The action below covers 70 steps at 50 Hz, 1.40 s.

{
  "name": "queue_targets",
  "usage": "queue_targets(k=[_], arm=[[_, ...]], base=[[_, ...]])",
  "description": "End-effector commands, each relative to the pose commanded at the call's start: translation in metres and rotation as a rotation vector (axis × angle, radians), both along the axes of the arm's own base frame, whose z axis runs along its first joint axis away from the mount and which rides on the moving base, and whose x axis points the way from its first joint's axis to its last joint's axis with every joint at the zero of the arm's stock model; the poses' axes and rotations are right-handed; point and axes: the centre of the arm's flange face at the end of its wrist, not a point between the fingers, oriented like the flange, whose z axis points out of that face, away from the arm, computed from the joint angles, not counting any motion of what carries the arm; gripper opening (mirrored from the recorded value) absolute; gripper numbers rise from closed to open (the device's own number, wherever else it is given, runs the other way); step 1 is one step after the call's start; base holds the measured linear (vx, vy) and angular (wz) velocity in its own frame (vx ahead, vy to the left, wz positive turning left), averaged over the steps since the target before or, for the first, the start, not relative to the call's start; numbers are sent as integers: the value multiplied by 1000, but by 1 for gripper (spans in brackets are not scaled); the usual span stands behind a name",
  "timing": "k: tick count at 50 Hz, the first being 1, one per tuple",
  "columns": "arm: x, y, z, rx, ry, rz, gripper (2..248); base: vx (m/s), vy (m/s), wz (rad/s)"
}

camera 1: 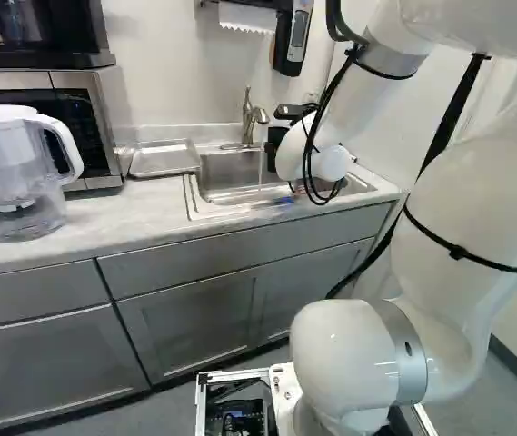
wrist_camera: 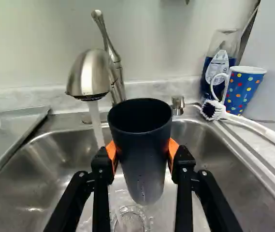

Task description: Rinse the cup and place it in the tray

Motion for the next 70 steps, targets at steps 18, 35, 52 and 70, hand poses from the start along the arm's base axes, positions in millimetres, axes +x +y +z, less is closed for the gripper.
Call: queue_targets(k=[18, 35, 52, 70], arm=[[-8, 13, 0, 0, 0, 29, 121], [-7, 27, 0, 0, 0, 59, 121], [-7, 31, 0, 0, 0, 68, 121], [-7, 31, 0, 0, 0, 68, 121]], base=[[0, 0, 0], [0, 0, 0], [0, 0, 0], [0, 0, 0]])
